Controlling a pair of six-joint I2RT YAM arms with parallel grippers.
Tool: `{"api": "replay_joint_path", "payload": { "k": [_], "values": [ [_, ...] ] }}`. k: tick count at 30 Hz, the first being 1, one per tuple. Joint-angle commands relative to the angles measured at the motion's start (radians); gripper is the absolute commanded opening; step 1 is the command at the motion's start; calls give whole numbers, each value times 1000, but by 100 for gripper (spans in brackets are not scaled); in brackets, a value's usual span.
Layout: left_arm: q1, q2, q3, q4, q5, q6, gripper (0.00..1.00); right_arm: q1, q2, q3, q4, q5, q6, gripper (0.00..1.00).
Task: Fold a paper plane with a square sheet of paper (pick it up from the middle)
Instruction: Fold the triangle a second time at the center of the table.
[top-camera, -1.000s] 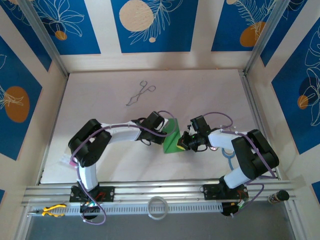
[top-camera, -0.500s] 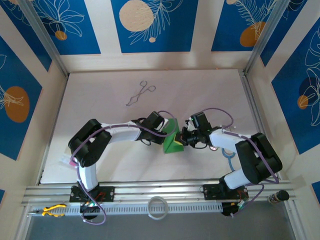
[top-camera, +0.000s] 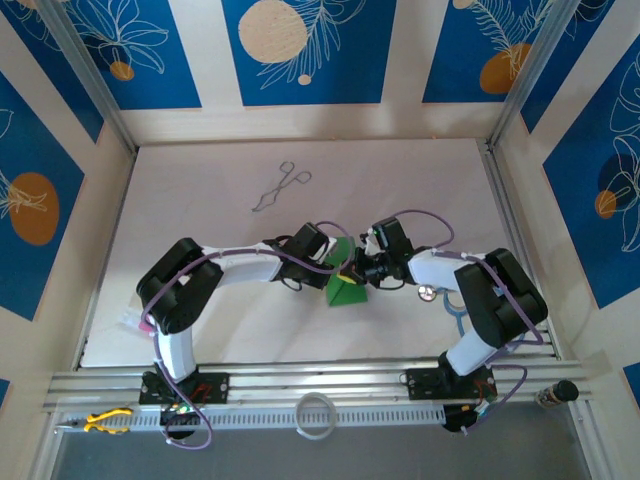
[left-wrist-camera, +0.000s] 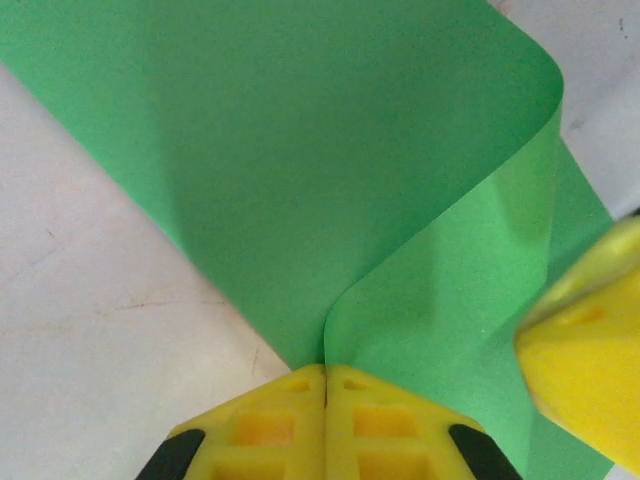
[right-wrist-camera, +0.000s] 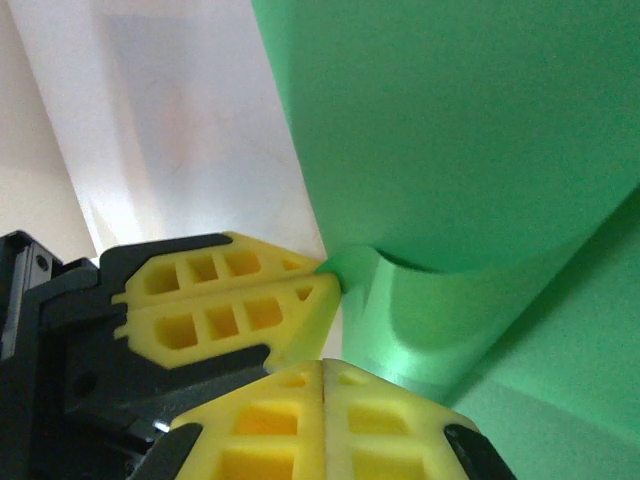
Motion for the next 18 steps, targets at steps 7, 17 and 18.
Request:
{"api": "replay_joint_path", "payload": {
  "k": [7,17,18],
  "values": [
    [11,22,6,-18,15,14,0,-4,52,-13,-11,17,-1,0],
    [11,22,20,-24,11,13,0,-19,81,-78,27,31,10,0],
    [12,20,21,-26,9,11,0,-19,83,-79,26,31,11,0]
  ]
}}
